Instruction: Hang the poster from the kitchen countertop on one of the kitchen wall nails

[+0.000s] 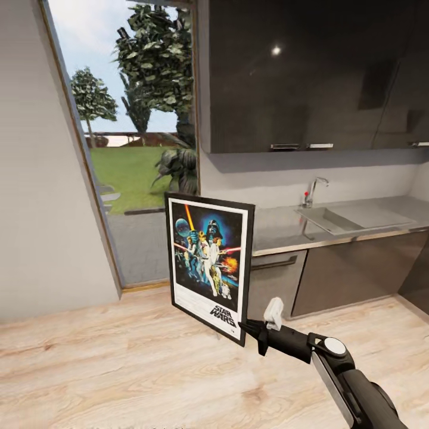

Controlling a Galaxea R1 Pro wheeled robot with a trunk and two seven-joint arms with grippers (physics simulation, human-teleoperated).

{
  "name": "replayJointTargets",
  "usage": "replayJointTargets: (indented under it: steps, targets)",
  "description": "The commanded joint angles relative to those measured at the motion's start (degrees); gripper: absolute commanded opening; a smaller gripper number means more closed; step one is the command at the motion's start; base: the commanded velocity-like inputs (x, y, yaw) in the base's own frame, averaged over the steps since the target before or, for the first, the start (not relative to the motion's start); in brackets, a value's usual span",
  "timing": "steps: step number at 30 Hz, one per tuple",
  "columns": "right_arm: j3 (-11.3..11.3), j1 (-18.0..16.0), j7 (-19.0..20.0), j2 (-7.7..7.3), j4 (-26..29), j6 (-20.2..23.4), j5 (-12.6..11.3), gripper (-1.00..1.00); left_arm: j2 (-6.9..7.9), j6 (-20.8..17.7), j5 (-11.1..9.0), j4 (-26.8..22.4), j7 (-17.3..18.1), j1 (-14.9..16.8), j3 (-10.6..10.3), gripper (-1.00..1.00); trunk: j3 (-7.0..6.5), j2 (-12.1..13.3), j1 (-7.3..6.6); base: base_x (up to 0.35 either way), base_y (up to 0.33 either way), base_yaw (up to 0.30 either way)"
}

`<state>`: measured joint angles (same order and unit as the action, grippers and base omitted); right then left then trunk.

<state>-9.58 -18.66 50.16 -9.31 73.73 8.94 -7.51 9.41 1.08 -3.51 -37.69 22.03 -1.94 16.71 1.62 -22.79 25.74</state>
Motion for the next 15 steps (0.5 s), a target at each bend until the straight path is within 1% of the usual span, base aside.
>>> replayJointTargets:
  steps: [1, 15]
  targets:
    - [-0.1, -0.1, 0.2, -0.03, 0.0, 0.7, -0.8, -1.0, 0.0, 0.0, -0.4, 0.0, 0.3, 0.0, 0.1, 1.0, 0.12, -0.1, 0.04, 0.0, 0.289, 0.288]
    - [-0.1, -0.1, 0.2, -0.01, 0.0, 0.8, -0.7, -1.0, 0.0, 0.0, -0.4, 0.0, 0.3, 0.0, 0.1, 1.0, 0.12, -0.1, 0.04, 0.0, 0.292, 0.29]
